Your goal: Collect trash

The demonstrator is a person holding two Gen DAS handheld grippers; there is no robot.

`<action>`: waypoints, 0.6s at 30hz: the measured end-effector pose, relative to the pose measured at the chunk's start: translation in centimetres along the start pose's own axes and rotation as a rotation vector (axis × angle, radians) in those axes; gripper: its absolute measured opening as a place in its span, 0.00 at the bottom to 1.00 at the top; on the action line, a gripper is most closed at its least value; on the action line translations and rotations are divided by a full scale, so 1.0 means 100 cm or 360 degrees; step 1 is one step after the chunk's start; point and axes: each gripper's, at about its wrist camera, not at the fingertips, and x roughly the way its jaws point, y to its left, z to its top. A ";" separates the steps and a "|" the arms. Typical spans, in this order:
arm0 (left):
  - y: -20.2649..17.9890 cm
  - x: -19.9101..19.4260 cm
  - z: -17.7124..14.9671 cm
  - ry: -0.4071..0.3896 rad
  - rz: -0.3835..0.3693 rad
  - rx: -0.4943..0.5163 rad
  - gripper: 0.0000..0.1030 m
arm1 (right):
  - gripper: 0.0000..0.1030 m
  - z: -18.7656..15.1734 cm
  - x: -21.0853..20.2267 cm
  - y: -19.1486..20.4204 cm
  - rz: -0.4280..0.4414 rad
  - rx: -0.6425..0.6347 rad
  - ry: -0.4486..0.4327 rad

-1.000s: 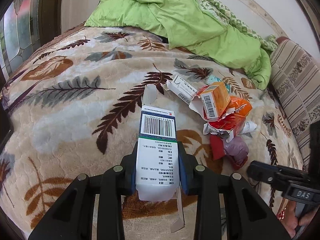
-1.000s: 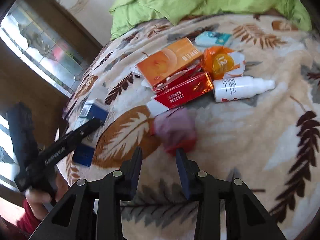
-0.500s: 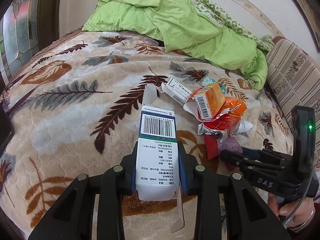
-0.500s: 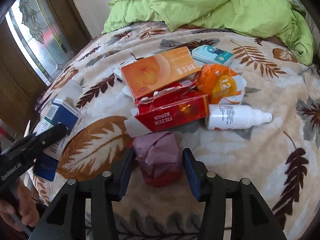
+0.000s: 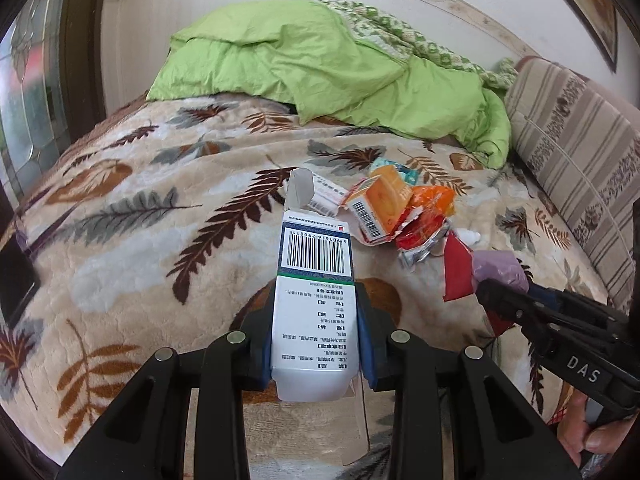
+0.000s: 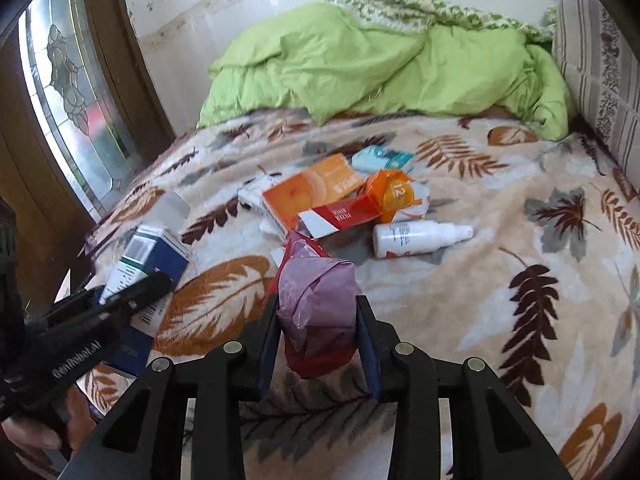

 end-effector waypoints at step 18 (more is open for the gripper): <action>-0.025 -0.002 -0.003 -0.0084 0.0043 0.0171 0.31 | 0.37 0.002 -0.020 -0.016 -0.0055 0.0092 -0.0126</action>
